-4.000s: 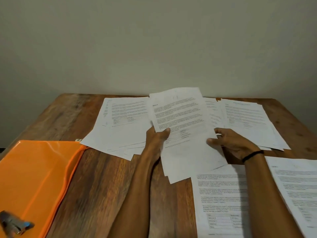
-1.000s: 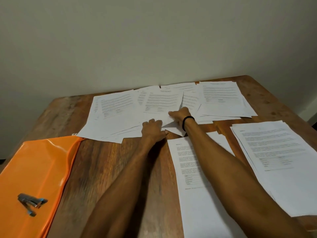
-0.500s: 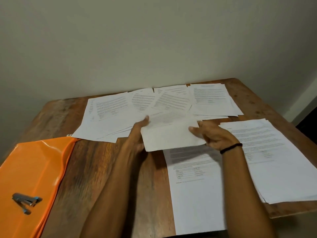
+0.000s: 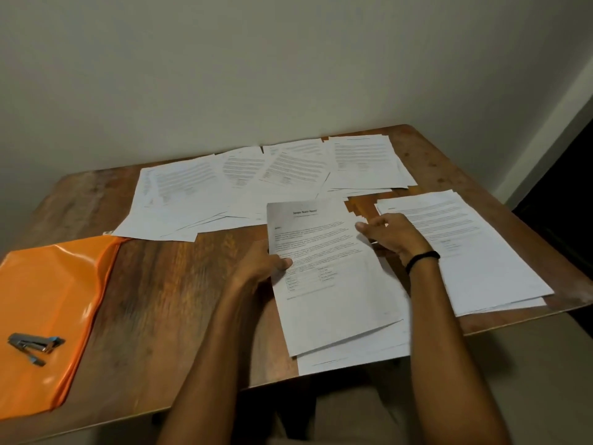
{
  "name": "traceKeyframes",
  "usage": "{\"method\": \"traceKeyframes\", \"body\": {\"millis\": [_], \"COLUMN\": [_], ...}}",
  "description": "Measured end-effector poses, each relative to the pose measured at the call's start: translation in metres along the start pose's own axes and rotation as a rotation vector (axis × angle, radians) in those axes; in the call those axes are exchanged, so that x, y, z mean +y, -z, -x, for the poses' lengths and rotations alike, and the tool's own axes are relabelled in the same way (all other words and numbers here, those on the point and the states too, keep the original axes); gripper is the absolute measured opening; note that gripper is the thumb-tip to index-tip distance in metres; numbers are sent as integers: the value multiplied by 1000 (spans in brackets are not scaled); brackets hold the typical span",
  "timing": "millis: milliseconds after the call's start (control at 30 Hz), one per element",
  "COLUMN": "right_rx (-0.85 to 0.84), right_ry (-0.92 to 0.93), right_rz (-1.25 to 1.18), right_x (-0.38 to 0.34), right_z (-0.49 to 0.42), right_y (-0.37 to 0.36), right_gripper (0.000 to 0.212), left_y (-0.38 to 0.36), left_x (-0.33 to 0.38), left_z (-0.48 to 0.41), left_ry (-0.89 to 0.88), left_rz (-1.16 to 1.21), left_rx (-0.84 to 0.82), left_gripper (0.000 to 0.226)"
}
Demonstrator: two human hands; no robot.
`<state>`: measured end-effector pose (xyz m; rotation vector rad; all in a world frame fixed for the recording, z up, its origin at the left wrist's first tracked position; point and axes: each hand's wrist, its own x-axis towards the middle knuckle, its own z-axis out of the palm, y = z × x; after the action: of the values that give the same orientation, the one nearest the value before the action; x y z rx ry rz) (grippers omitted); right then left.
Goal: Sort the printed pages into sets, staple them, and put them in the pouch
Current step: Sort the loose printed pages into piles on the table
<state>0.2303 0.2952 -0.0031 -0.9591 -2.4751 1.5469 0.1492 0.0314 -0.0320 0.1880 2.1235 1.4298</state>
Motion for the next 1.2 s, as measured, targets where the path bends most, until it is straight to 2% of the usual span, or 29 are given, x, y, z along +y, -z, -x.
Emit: {"method": "traceKeyframes", "body": {"millis": [67, 133, 200, 333, 467, 533, 633, 733, 967, 1100, 1200], "right_rx": [67, 94, 131, 257, 169, 145, 161, 182, 149, 173, 164], "right_ry": [25, 10, -37, -63, 16, 17, -15, -76, -100, -64, -21], "right_rz": [183, 324, 427, 566, 590, 634, 640, 555, 569, 546, 416], "right_x": [4, 5, 6, 7, 8, 12, 14, 9, 6, -15, -40], "right_z": [2, 8, 16, 31, 36, 36, 35, 28, 22, 14, -9], "right_y": [-4, -9, -16, -36, -62, -73, -78, -72, -69, -77, -93], "right_gripper": [32, 35, 30, 52, 73, 74, 79, 93, 93, 91, 77], "left_y": [-13, -25, -34, -44, -46, -46, -46, -48, -47, -39, -24], "left_x": [4, 7, 8, 8, 5, 0, -6, -8, -1, -6, -12], "left_z": [2, 4, 7, 11, 8, 6, 3, -3, 0, -4, -21], "left_ry": [-24, -24, -15, -64, -137, -159, -134, -99, -185, -141, -151], "left_rz": [-90, -148, -201, -316, -404, -408, -532, -546, -562, -566, -530], "left_rx": [0, -12, -14, 20, 67, 144, 318, 347, 322, 302, 352], "left_gripper": [32, 32, 33, 34, 45, 53, 79, 100, 88, 79, 62]}}
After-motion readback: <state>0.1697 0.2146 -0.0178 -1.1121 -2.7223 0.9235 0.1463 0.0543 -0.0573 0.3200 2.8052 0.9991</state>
